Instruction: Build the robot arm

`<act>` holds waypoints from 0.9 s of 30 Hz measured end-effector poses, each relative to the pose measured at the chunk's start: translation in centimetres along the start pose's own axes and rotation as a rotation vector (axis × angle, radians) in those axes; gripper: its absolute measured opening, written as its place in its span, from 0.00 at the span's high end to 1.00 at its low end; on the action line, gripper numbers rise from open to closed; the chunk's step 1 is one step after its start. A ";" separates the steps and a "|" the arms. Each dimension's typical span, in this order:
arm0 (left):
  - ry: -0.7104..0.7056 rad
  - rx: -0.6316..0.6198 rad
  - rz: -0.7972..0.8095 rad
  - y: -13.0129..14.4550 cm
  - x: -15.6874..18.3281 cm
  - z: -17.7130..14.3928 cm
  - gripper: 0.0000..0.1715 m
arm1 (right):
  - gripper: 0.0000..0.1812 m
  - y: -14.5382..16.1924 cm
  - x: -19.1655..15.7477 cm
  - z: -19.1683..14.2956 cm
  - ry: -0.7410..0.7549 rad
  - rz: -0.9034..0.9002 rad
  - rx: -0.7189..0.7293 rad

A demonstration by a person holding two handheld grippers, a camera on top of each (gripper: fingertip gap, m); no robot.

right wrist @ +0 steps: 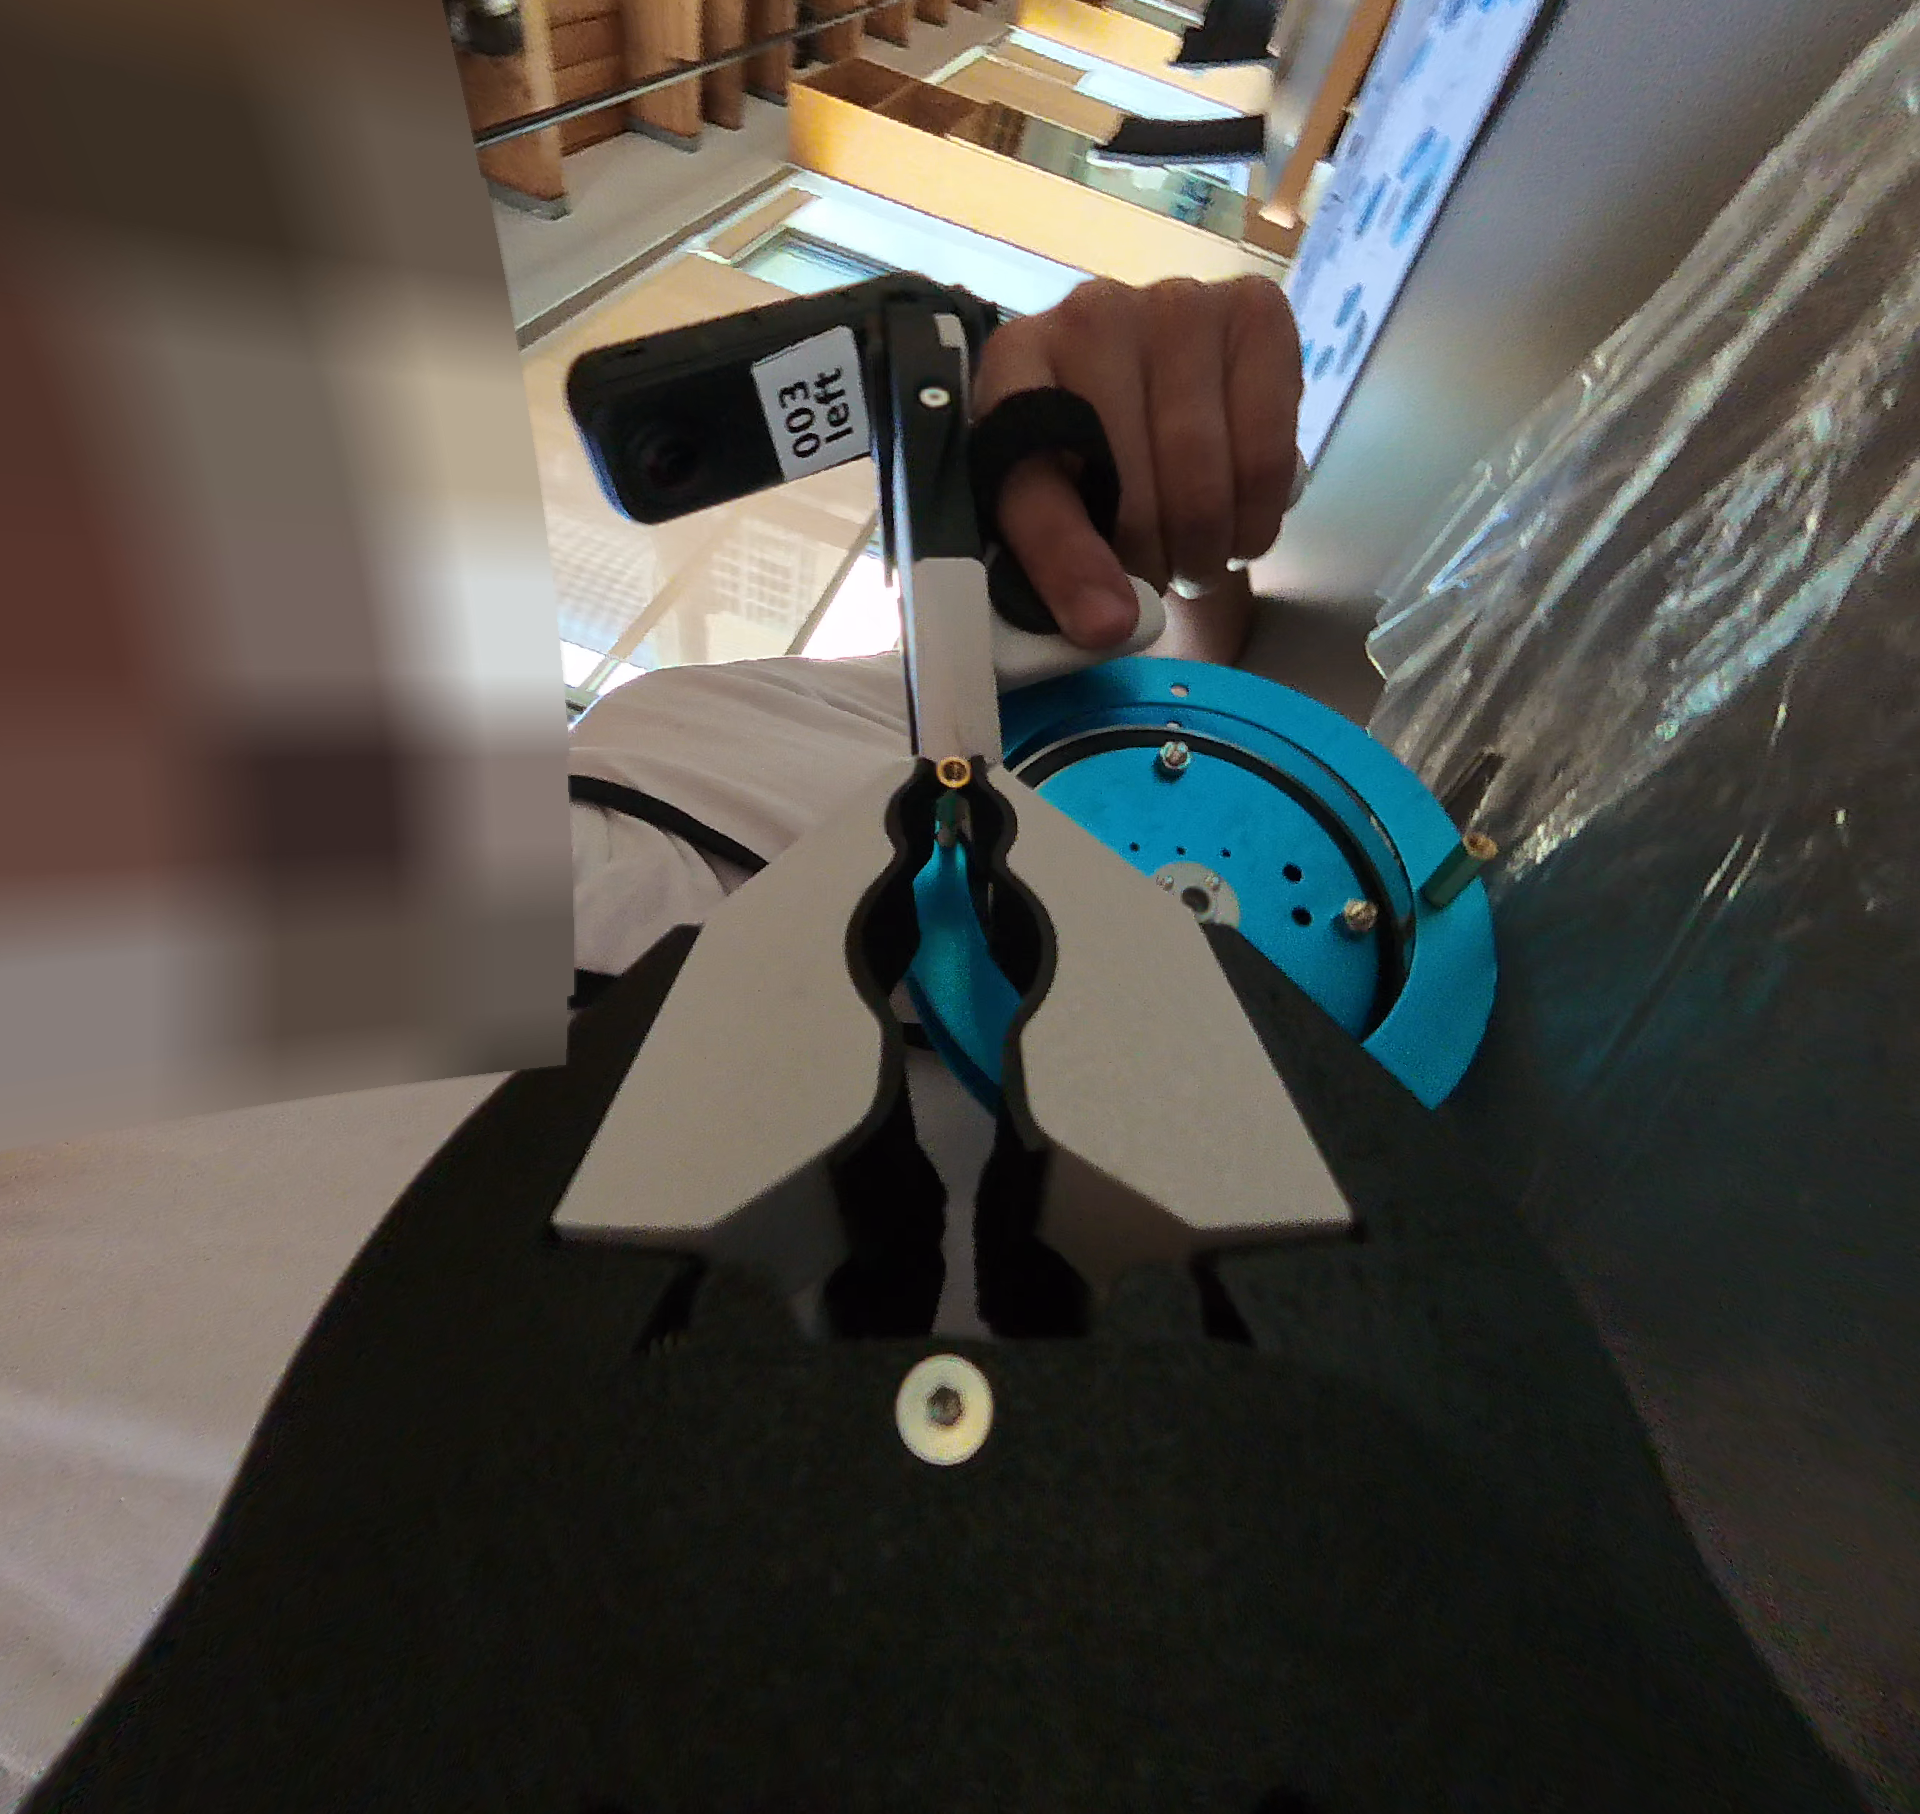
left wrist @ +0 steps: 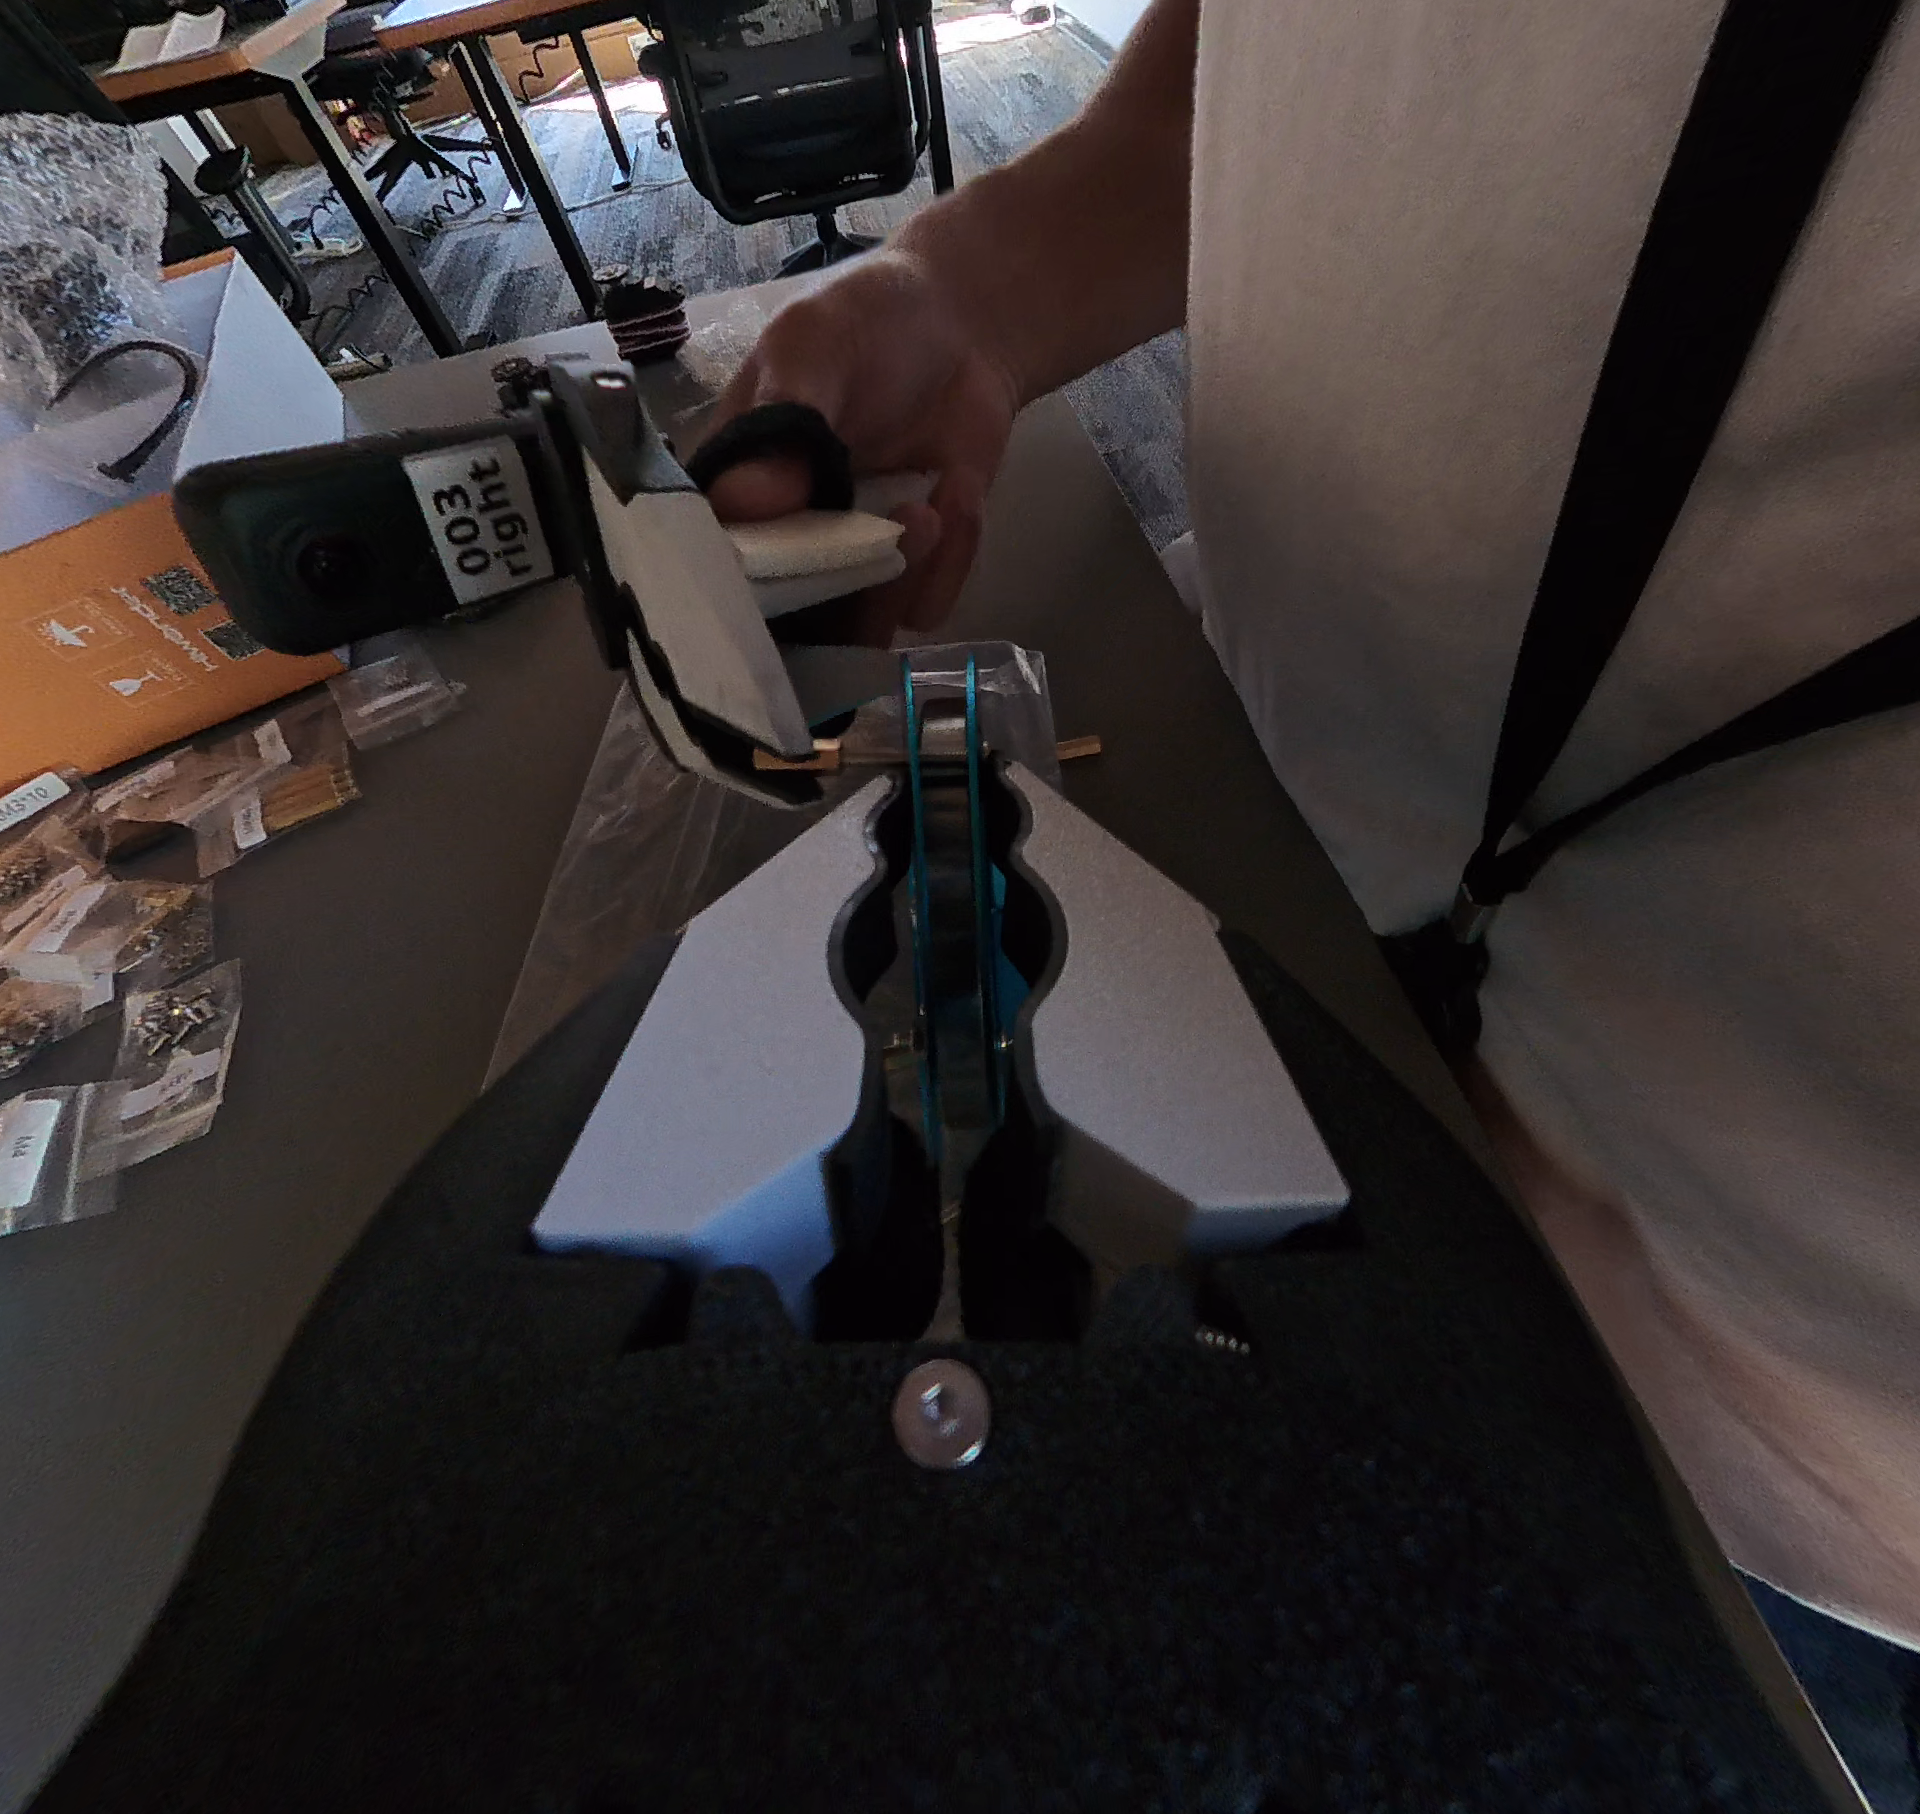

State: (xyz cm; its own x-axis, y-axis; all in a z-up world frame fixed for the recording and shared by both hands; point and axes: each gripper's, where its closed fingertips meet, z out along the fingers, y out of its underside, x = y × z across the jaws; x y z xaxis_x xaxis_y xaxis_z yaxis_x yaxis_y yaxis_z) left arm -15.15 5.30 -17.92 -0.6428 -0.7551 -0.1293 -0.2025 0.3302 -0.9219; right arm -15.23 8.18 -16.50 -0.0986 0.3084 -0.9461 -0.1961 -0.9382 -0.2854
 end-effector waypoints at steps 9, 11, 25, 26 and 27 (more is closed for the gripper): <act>-0.035 -0.019 0.003 0.2 -0.4 -0.1 0.92 | 0.96 -0.1 0.7 -0.1 0.446 0.040 -0.199; -0.055 -0.027 0.020 0.3 -0.5 -0.4 0.92 | 0.95 -0.4 0.4 0.0 0.506 -0.091 -0.253; -0.306 -0.199 0.375 1.1 6.2 2.3 0.92 | 0.74 7.1 -3.9 -0.1 0.222 -1.099 -0.870; -0.324 -0.217 0.402 1.2 6.5 2.4 0.92 | 0.75 7.8 -3.8 0.0 0.201 -1.107 -0.948; -0.337 -0.232 0.425 1.3 6.6 2.6 0.92 | 0.78 8.4 -3.6 0.0 0.185 -1.126 -1.020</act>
State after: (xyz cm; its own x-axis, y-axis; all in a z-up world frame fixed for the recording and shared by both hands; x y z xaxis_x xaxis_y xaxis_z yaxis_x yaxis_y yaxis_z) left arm -17.79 -0.74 -20.91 -0.4402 -0.6552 -0.6140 -0.1597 0.7300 -0.6645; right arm -16.56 -0.84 -15.54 -0.2280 0.9611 -0.1557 0.6577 0.0342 -0.7525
